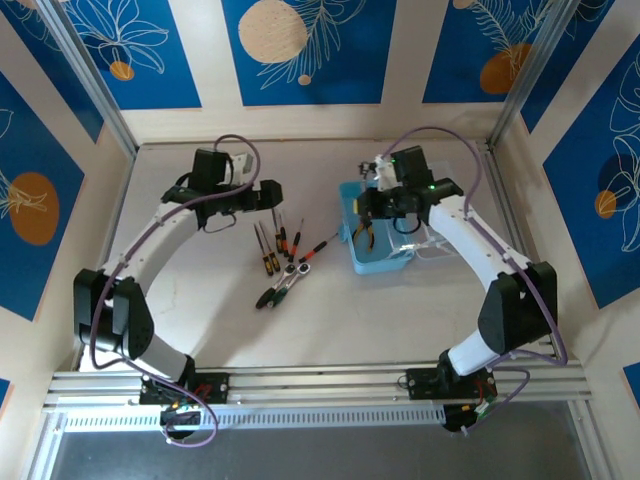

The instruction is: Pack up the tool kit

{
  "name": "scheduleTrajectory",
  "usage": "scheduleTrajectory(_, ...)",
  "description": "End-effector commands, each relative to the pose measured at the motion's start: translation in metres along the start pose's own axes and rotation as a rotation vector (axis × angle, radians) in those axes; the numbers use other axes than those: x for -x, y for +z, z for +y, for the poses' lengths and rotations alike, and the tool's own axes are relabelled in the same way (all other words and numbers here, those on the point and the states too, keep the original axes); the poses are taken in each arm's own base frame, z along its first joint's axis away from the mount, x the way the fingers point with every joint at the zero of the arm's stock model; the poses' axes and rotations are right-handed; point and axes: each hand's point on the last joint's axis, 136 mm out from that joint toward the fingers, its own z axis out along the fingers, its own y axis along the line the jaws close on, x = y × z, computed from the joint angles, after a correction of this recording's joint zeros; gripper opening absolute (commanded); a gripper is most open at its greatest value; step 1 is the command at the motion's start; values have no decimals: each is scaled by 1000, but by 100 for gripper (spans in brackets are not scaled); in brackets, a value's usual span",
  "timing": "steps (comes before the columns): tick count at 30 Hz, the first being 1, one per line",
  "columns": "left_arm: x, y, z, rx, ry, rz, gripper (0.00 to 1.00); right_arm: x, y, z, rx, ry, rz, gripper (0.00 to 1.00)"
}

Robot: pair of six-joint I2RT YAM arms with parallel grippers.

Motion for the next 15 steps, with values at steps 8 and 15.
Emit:
scheduleTrajectory(8, -60, 4, 48, 172, 8, 147, 100, -36, -1, -86, -284, -5, 137, 0)
scheduleTrajectory(15, -72, 9, 49, 153, -13, 168, 100, -32, 16, -99, -315, -39, 172, 0)
